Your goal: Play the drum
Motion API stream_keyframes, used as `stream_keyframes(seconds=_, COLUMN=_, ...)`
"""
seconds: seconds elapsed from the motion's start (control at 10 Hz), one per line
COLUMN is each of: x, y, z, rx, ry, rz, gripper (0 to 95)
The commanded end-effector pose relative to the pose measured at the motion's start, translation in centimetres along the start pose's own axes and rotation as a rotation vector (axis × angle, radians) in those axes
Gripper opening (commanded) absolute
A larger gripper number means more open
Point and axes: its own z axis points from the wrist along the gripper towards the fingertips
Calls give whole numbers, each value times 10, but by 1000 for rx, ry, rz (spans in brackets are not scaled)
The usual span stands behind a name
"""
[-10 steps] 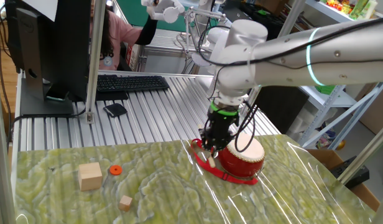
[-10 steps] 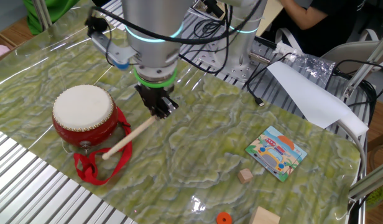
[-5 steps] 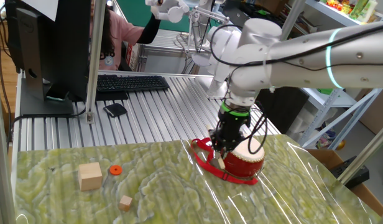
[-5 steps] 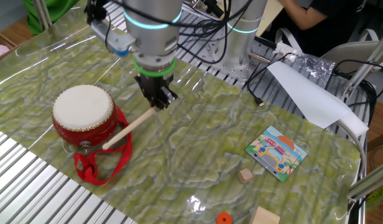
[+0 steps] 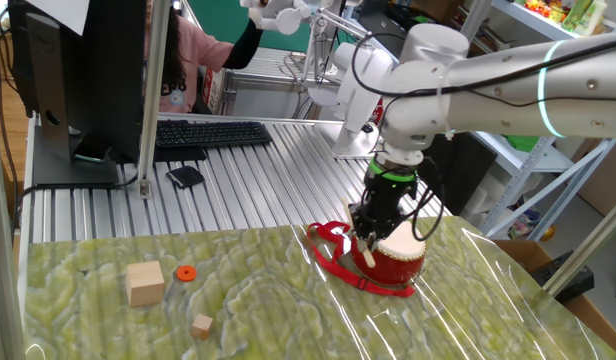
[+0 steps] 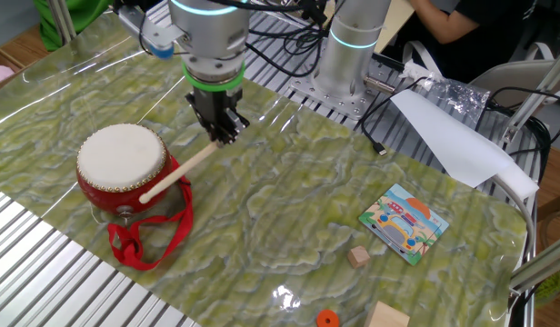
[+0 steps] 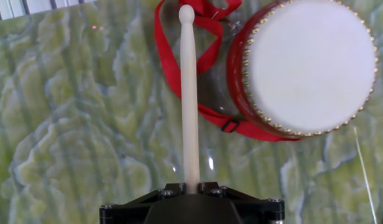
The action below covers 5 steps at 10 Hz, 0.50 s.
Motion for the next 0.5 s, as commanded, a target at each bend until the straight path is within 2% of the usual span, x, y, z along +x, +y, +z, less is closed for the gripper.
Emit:
stream_keyframes(seconds=0.1, x=0, y=-6, z=-2, rx=-1, ry=1, rz=-2, gripper=0)
stream_keyframes(seconds=0.5, x=-1, y=-14, z=-4, rx=9, ry=2, rz=5, gripper=0)
